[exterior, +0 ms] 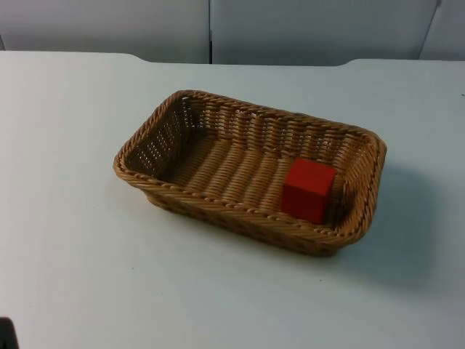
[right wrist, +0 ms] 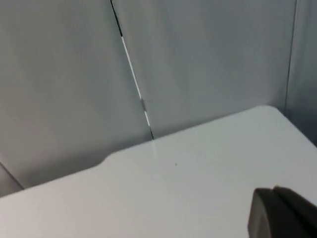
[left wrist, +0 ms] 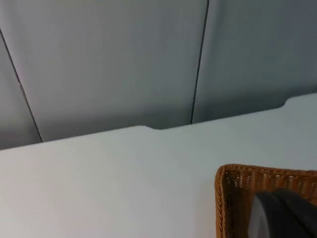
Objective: Pick up the basket with the left hand and place the cube into the basket with the right hand.
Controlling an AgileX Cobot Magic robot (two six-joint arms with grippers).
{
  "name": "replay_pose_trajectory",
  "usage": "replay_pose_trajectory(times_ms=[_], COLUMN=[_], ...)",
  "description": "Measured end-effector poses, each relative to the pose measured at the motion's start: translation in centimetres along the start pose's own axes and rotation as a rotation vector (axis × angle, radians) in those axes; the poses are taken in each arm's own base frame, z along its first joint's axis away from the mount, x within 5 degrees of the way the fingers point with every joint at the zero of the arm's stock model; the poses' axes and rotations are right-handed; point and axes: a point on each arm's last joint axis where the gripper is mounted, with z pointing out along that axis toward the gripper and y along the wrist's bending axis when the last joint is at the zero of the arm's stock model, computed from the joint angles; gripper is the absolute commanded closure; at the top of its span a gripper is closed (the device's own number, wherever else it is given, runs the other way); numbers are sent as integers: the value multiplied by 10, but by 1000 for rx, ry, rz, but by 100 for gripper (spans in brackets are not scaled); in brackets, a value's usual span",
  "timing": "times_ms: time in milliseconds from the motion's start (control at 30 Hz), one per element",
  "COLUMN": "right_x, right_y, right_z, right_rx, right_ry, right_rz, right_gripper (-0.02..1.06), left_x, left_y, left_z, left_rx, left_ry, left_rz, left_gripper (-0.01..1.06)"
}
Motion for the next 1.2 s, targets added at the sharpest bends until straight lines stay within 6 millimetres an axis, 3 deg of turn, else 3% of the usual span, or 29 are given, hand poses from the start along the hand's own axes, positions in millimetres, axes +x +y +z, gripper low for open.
replay_pose_trajectory(times_ms=[100,133,300,533,667,800,1033,1200], right_x=[42,42,84,95,98,95,92,117], right_y=[-9,-9,-8,-8,-27,-33,-46,-52], right_z=[7,7,29,43,52,53,39,46], right_rx=[-38,-38,-29,8,283,380,401,430], right_ry=[42,42,126,78,24,-30,-95,-33], right_rz=[-2,-2,-33,-103,-302,-427,-417,-332], right_gripper=[105,105,105,100,100,100,100,100], left_x=[19,19,54,87,102,100,98,97], left_y=[-5,-5,3,8,10,10,11,11], left_z=[-28,-28,-29,-11,-2,-1,-1,0], left_rx=[-38,-38,-146,-163,-167,-171,-176,-176], left_ry=[-50,-50,77,197,219,194,169,151], left_rz=[-9,-9,-29,-48,-53,-51,-39,-33], left_gripper=[105,105,105,105,105,105,105,105])
